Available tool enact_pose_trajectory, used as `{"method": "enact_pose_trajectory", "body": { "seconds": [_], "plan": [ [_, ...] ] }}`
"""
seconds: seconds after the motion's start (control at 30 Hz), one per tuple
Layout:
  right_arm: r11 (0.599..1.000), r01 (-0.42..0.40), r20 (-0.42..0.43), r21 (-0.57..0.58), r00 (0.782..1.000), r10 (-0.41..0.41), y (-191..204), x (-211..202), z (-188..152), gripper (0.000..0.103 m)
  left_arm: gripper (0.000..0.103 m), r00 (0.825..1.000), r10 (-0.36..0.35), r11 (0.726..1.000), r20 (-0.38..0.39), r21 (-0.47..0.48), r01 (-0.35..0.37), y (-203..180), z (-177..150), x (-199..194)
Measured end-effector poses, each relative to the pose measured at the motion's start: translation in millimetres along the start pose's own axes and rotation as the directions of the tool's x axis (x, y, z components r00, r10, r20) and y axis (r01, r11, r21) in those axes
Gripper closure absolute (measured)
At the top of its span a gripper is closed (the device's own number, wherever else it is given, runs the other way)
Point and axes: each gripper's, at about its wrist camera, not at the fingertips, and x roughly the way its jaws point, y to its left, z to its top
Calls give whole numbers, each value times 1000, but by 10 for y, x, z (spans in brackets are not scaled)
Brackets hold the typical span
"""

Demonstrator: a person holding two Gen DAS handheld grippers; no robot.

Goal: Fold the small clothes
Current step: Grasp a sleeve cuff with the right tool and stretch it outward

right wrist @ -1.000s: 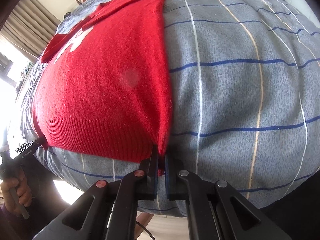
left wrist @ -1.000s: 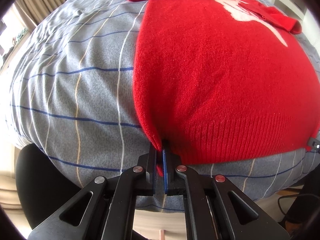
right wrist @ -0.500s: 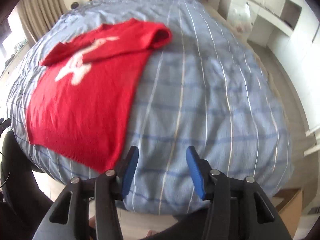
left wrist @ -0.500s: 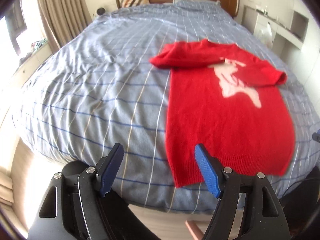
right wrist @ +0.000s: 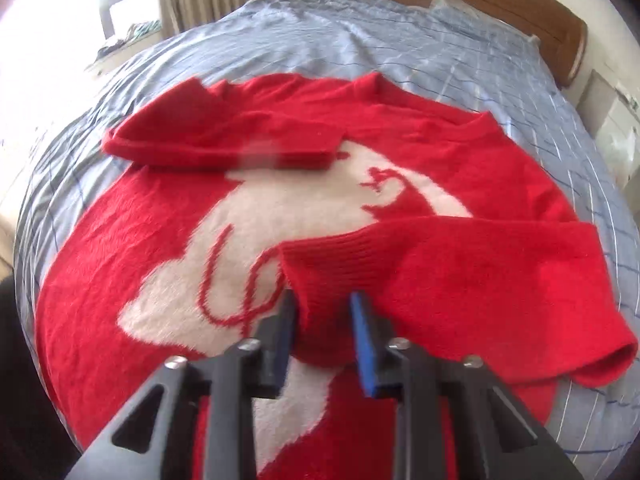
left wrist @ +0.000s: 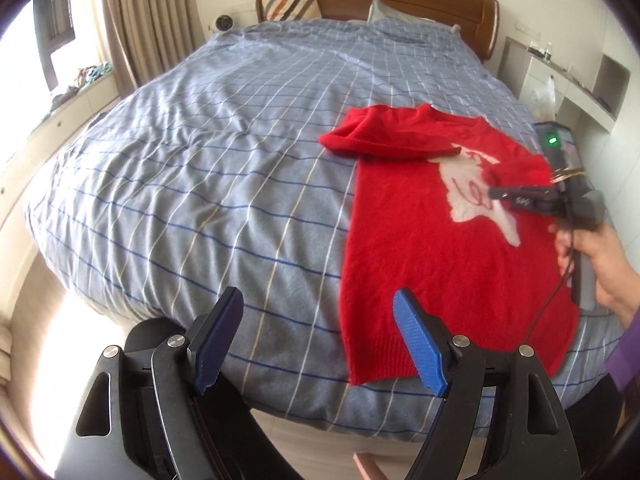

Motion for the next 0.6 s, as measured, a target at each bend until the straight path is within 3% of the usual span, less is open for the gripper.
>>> {"method": "enact_pose_trajectory", "body": {
  "seconds": [0.07, 0.2, 0.3, 0.43, 0.5, 0.6],
  "plan": [
    [993, -21, 59, 118, 998, 14, -324, -282, -29, 97, 24, 1000, 16, 1000, -23, -21, -16, 107, -42, 68],
    [950, 78, 153, 301, 980, -129, -1229, -1085, -258, 97, 24, 999, 23, 999, -43, -26, -25, 149, -77, 162],
    [870, 180, 146, 459, 951, -273, -2044, -1669, -630, 97, 24, 999, 10, 1000, -37, -18, -11, 62, -68, 166],
    [718, 274, 60, 640, 914, -402, -2896, -2173, -1268, 97, 24, 999, -24, 1000, -38, 14, 25, -146, -49, 156],
    [661, 275, 36, 698, 909, -416, -3097, -2295, -1566, 97, 24, 999, -33, 998, -42, 46, 35, -270, -44, 153],
    [619, 230, 22, 751, 929, -371, -3235, -2265, -1865, 97, 24, 998, -38, 996, -43, 82, 41, -410, -40, 127]
  ]
}}
